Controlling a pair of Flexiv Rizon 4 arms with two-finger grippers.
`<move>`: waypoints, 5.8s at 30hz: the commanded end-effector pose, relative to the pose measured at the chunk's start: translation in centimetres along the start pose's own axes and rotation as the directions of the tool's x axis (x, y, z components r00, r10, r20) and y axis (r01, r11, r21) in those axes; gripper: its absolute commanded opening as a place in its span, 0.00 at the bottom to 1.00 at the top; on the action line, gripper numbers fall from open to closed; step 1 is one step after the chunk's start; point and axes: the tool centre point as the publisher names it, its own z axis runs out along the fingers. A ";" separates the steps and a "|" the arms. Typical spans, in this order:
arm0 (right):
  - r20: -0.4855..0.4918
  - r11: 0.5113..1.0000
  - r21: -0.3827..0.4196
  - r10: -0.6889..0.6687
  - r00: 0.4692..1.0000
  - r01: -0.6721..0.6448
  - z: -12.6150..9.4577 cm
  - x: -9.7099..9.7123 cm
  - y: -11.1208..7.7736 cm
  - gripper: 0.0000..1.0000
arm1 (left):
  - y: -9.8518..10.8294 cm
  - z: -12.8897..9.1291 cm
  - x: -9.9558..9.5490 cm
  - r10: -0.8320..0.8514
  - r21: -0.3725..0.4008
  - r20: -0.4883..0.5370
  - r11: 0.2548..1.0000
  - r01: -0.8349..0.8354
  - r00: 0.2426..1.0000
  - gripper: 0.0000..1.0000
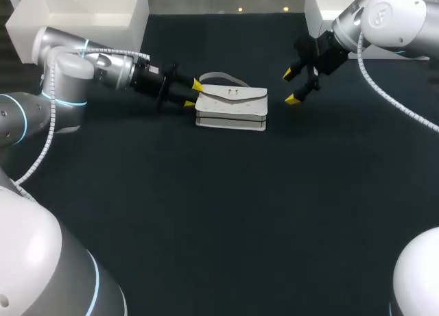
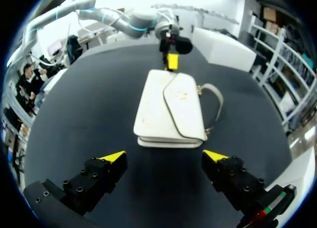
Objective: Pick up the bag, open it, inspect its contents, close it, and place it on the opposite side
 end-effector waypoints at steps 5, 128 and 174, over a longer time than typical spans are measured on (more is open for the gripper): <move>0.010 0.999 0.047 -0.001 1.000 0.000 -0.2 -0.1 0.8 1.00 | 2.2 -3.2 1.8 0.091 0.052 0.044 0.994 -0.093 0.995 1.00; 0.509 0.852 0.519 -0.370 0.777 0.066 7.5 4.0 6.2 0.72 | -2.4 -3.1 6.6 0.823 -0.362 -0.061 -0.545 -0.756 -0.564 1.00; 0.524 0.866 0.490 -0.380 0.763 0.095 9.3 2.7 4.9 0.00 | -0.4 -0.7 5.9 0.738 -0.318 -0.050 -0.650 -0.690 -0.673 1.00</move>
